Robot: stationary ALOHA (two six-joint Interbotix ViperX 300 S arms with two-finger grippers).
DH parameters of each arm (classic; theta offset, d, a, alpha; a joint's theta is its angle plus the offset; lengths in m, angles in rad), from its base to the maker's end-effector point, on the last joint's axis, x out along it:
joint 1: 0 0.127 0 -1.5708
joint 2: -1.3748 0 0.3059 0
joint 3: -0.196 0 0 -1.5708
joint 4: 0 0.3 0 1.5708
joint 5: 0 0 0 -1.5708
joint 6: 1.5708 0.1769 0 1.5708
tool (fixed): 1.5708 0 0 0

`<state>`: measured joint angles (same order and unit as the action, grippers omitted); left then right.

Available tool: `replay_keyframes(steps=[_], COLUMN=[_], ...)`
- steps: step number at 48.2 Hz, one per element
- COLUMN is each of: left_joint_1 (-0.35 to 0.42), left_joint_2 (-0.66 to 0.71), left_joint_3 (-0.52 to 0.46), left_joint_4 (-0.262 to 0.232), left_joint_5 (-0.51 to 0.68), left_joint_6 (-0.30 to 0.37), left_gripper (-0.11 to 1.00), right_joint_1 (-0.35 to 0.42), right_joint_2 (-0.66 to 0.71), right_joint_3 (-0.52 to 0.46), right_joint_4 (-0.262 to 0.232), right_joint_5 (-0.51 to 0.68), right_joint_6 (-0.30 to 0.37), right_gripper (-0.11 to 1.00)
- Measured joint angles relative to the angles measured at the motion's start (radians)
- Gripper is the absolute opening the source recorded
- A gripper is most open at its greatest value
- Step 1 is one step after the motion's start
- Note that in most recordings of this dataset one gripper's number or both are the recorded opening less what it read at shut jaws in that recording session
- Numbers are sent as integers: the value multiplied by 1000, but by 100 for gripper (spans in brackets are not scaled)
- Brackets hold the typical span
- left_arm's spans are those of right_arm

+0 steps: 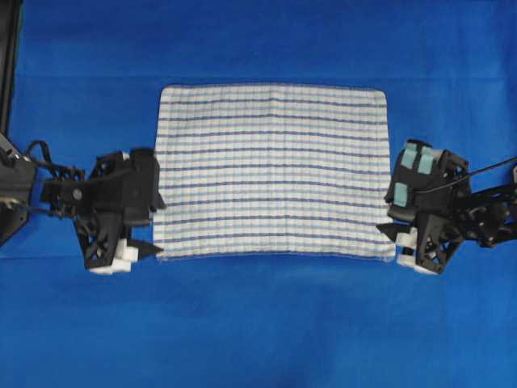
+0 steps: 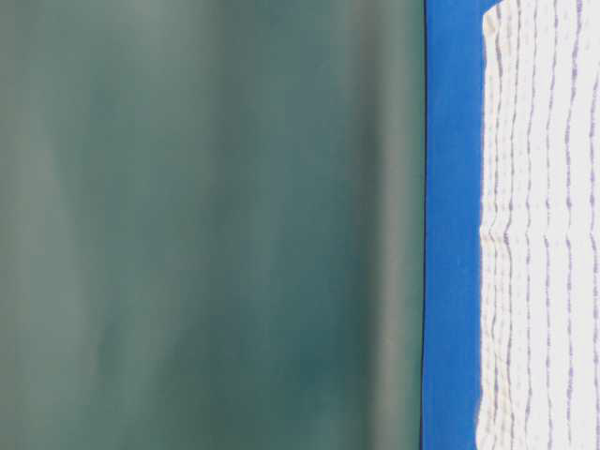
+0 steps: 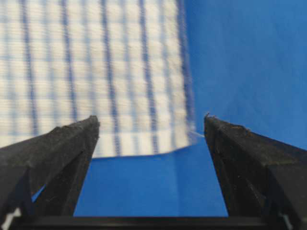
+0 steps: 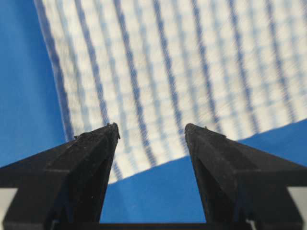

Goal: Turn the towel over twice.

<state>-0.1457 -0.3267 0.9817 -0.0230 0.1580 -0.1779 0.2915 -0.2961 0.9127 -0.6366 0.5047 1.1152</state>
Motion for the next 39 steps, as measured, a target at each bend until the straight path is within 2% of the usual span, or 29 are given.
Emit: replay_keyframes(steps=[7,23,39], left_joint_1=[48,153,239], left_joint_2=[-78,-318,-577], left_joint_3=[-17,-18,15], left_joint_4=[0,0,0], left_joint_5=[46,60,86], left_joint_6=[35,183,253], left_gripper=[82,81,81], right_joint_1=[0,-6,-6], right_joint_2=[-81,-362,-634], right_joint_3=[-9,17,31], right_joint_4=[-61,-213,-229], right_joint_5=[52,135,221], right_joint_6=[-3,-20,-186], right_gripper=[62,62,62])
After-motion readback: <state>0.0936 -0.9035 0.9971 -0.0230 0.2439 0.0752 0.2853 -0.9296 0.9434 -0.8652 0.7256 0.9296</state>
